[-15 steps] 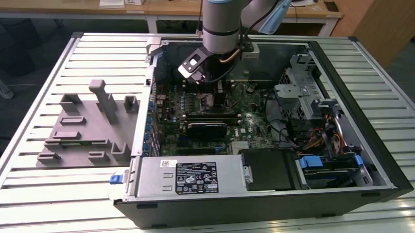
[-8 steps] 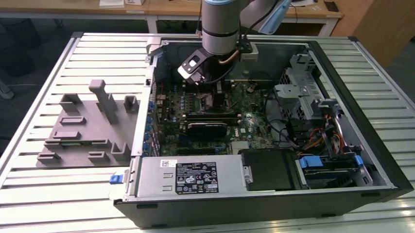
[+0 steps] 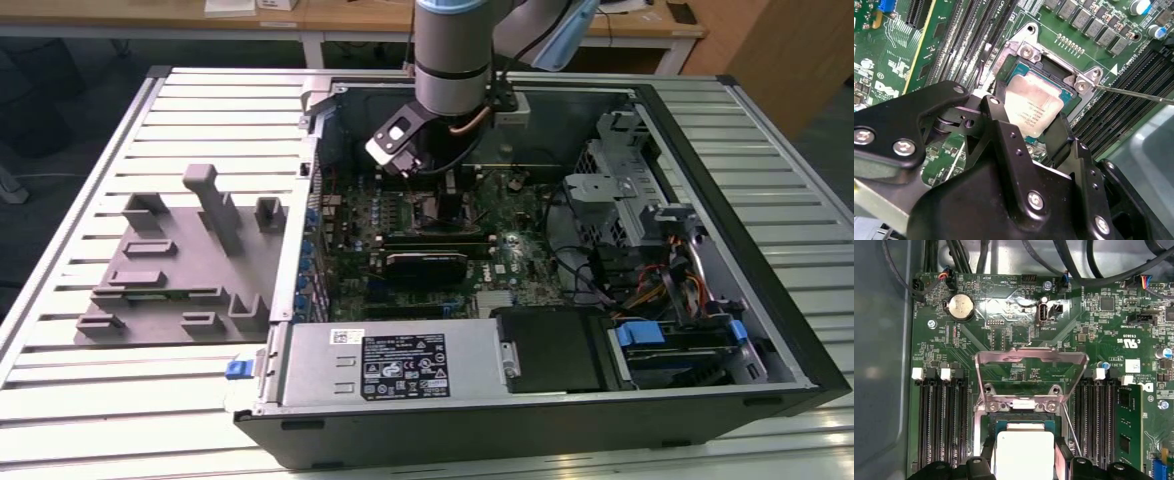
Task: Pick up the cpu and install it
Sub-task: 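Place the cpu into insertion slot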
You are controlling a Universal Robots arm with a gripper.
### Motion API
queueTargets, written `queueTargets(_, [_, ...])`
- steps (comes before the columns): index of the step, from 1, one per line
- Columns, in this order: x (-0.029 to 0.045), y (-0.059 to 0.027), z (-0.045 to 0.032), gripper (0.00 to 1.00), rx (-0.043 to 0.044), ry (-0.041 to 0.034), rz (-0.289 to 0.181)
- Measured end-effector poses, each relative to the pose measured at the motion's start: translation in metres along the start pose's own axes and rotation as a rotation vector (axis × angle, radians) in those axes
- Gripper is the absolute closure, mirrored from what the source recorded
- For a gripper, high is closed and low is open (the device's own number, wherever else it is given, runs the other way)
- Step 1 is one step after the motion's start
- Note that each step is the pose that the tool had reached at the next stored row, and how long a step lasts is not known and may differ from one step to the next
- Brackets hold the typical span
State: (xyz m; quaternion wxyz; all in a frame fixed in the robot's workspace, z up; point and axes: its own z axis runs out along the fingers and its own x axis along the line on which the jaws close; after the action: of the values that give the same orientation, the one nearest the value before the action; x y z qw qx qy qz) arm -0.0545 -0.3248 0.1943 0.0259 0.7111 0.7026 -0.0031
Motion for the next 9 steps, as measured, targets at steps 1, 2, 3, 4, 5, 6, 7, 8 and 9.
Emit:
queueTargets(1, [0.0004, 0.0, 0.0003, 0.45, -0.0001, 0.0, -0.002])
queueTargets(2, [0.001, 0.0, 0.0005, 0.45, -0.0002, 0.0001, -0.003])
queueTargets(3, [0.0015, 0.0, 0.0007, 0.45, -0.0002, 0.0002, -0.003])
queueTargets(4, [0.0019, 0.0, 0.001, 0.45, -0.0002, 0.0003, -0.004])
queueTargets(5, [0.0023, 0.0, 0.0012, 0.45, -0.0003, 0.0003, -0.004])
queueTargets(6, [0.0024, 0.0, 0.0015, 0.45, -0.0003, 0.0003, -0.004])
queueTargets(7, [0.0024, 0.0, 0.0021, 0.45, -0.0003, 0.0003, -0.005])
queueTargets(8, [0.0024, -0.0001, 0.0026, 0.45, 0.0002, -0.0003, -0.005])
queueTargets(9, [0.0023, -0.0002, 0.0032, 0.45, 0.0004, -0.0006, -0.004])
